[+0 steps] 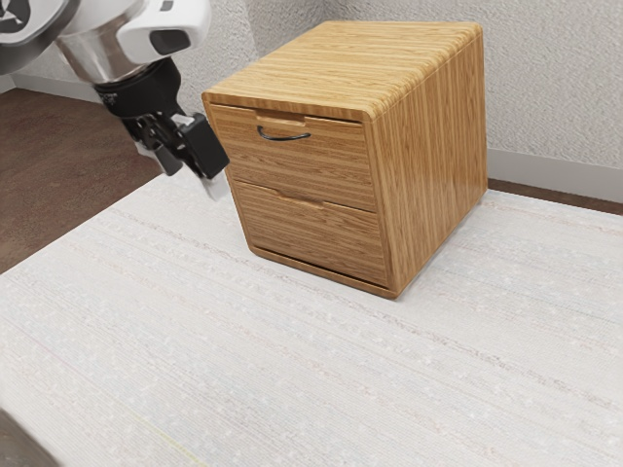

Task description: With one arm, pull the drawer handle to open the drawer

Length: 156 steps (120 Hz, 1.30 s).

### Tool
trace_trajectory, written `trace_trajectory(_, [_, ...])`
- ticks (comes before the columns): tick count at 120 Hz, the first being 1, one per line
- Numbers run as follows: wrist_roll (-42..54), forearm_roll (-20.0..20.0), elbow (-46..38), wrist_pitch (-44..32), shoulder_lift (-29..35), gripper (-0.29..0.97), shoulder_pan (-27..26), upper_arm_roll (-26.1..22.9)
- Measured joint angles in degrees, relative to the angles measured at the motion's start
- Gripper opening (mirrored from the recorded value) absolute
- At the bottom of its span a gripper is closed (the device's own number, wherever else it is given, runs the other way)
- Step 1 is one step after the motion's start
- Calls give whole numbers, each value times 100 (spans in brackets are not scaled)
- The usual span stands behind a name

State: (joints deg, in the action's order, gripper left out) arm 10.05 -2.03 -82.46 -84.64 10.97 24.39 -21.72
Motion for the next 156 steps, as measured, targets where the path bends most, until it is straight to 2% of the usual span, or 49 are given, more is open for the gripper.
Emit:
trace_trajectory(12, [-96,-32,-88,-24,86,66,-47,-19])
trace_trajectory(32, [-245,-57,-998,-184,614,66,-325,-7])
trace_trajectory(47, [-218,133,-1531,-595,1120,65,-565,32])
trace_trajectory(64, [869,362,-2120,-1530,1476,65,-545,143])
trace_trajectory(76, [1762,414,-2909,-2245,1694,65,-547,373])
trace_trajectory(94, [2928,546,-3056,-2996,1708,65,-559,429])
trace_trajectory(136, [5038,611,-3091,-3584,1752,65,-569,383])
trace_trajectory(156, [5782,624,-2973,-3702,1497,65,-524,401])
